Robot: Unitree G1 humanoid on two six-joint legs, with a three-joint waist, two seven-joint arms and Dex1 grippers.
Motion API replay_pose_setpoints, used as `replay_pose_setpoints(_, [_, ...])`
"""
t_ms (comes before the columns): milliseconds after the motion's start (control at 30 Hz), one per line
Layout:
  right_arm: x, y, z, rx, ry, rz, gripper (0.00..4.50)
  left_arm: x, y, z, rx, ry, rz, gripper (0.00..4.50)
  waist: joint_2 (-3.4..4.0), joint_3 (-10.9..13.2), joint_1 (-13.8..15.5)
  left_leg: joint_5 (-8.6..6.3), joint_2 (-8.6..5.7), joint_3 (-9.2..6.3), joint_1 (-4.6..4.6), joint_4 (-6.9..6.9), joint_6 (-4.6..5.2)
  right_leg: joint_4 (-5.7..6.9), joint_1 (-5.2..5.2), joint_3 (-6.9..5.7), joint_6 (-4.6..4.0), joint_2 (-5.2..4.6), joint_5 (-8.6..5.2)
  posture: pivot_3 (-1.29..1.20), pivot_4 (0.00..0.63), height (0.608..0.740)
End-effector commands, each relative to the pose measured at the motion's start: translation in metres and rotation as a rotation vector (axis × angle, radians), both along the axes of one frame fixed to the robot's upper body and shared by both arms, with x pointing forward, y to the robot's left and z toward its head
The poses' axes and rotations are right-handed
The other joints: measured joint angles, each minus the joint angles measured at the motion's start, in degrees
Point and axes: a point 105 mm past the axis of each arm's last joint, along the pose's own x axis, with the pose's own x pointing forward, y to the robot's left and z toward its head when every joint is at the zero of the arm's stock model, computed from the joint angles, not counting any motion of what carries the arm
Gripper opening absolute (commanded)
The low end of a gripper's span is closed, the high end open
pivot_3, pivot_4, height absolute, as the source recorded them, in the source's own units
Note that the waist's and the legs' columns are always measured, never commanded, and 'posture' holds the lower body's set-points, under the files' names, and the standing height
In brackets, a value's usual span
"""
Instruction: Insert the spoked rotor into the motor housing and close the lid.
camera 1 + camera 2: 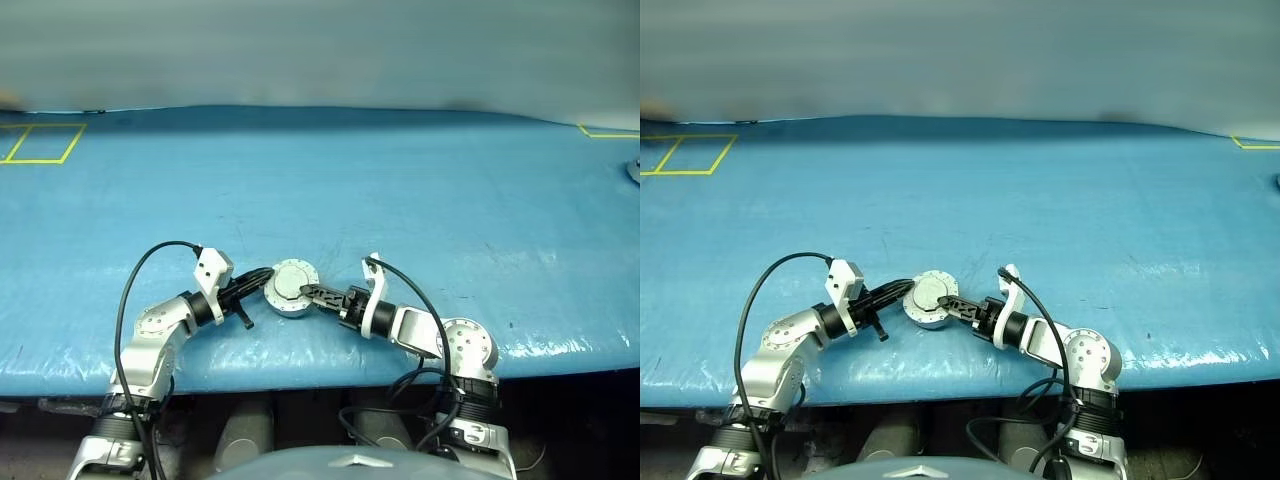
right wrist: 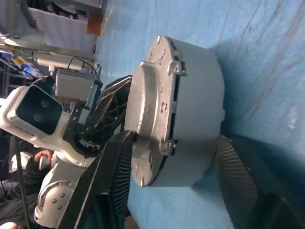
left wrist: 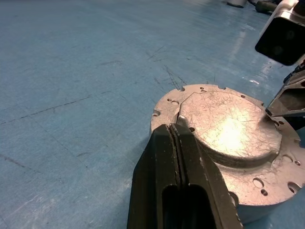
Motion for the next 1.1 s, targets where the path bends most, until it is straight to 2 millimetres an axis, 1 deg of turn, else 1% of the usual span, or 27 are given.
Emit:
replay_pose_setpoints(33, [0.001, 0.003, 0.01, 0.038, -0.022, 0.001, 1.66, -0.002, -0.004, -0.006, 0.01, 0.018, -0.011, 0.0, 0.0, 0.0, -0.1, 0.0, 0.01, -0.01, 0.0, 0.0, 0.0, 0.01, 0.0, 0.0, 0.0, 0.01, 0.0, 0.0, 0.15, 0.74])
replay_pose_setpoints(67, [0.001, 0.003, 0.01, 0.045, -0.021, 0.001, 1.33, -0.003, -0.004, -0.006, 0.01, 0.018, -0.012, 0.0, 0.02, 0.0, -0.2, 0.0, 0.01, -0.01, 0.0, 0.0, 0.0, 0.01, 0.0, -0.01, 0.0, 0.02, 0.0, 0.0, 0.15, 0.74])
replay_pose_setpoints(100, [0.001, 0.003, 0.01, 0.05, -0.018, 0.001, 1.19, -0.003, -0.005, -0.006, 0.01, 0.018, -0.013, 0.0, 0.03, 0.0, -0.2, 0.0, 0.01, 0.0, 0.0, 0.0, 0.0, 0.01, 0.0, 0.0, 0.0, 0.02, 0.0, 0.0, 0.15, 0.74])
replay_pose_setpoints(333, [0.001, 0.0, 0.004, 0.015, 0.003, -0.008, 1.19, -0.002, -0.007, -0.006, 0.009, 0.015, -0.019, 0.0, 0.03, 0.0, -0.3, 0.0, 0.01, 0.0, 0.0, 0.02, 0.0, 0.01, 0.01, 0.0, 0.0, 0.02, 0.0, 0.0, 0.15, 0.74])
replay_pose_setpoints(467, [0.003, -0.001, 0.007, 0.026, -0.002, -0.019, 1.19, 0.0, -0.007, -0.003, -0.015, 0.009, -0.008, 0.0, 0.03, 0.0, -0.3, 0.0, 0.01, 0.0, 0.0, 0.02, 0.0, 0.01, 0.01, 0.0, 0.0, 0.02, 0.0, 0.0, 0.15, 0.74])
replay_pose_setpoints(533, [0.005, -0.003, 0.008, 0.033, -0.006, -0.033, 1.19, 0.002, -0.007, 0.003, -0.055, -0.005, 0.008, 0.0, 0.03, 0.0, -0.3, 0.0, 0.01, 0.0, 0.0, 0.02, 0.0, 0.01, 0.01, 0.0, 0.0, 0.01, 0.0, 0.0, 0.15, 0.74])
replay_pose_setpoints(667, [0.018, -0.011, 0.018, 0.076, -0.028, -0.11, 1.19, 0.008, -0.007, 0.023, -0.238, -0.023, 0.052, 0.0, 0.02, 0.0, -0.4, 0.0, 0.01, 0.0, -0.03, 0.02, 0.01, 0.01, -0.01, 0.0, 0.0, 0.01, 0.0, 0.0, 0.15, 0.74])
replay_pose_setpoints(767, [0.03, -0.02, 0.027, 0.089, -0.062, -0.18, 1.19, 0.009, -0.006, 0.025, -0.281, -0.008, 0.068, 0.0, 0.05, 0.1, -0.6, 0.01, 0.01, -0.01, -0.07, 0.0, 0.01, 0.01, -0.06, 0.0, 0.01, 0.03, 0.01, 0.0, 0.15, 0.74])
replay_pose_setpoints(867, [0.041, -0.033, 0.037, 0.097, -0.1, -0.246, 1.19, 0.015, -0.003, 0.031, -0.345, -0.021, 0.11, 0.56, 0.07, 0.1, -0.5, 0.0, 0.01, -0.01, -0.11, 0.0, 0.02, 0.01, -0.07, 0.0, 0.02, 0.04, 0.02, 0.0, 0.15, 0.74])
replay_pose_setpoints(967, [0.048, -0.041, 0.045, 0.109, -0.124, -0.285, 1.19, 0.019, 0.0, 0.035, -0.4, -0.023, 0.148, 1.54, 0.07, 0.1, -0.6, 0.01, -0.01, -0.02, -0.18, 0.03, 0.02, -0.01, -0.08, 0.0, 0.05, 0.04, 0.03, 0.0, 0.15, 0.74])
replay_pose_setpoints(1000, [0.05, -0.043, 0.048, 0.114, -0.13, -0.298, 1.19, 0.019, 0.0, 0.035, -0.416, -0.019, 0.154, 1.97, 0.07, 0.1, -0.6, 0.01, -0.02, -0.02, -0.2, 0.03, 0.02, -0.01, -0.09, 0.0, 0.07, 0.04, 0.04, 0.0, 0.15, 0.74])
replay_pose_setpoints(1100, [0.059, -0.051, 0.065, 0.183, -0.17, -0.356, 1.19, 0.019, -0.005, 0.036, -0.519, 0.019, 0.152, 2.94, 0.13, 0.2, -0.9, -0.02, -0.01, -0.02, -0.2, 0.0, 0.06, -0.01, -0.12, 0.02, 0.07, 0.07, 0.04, 0.0, 0.15, 0.74])
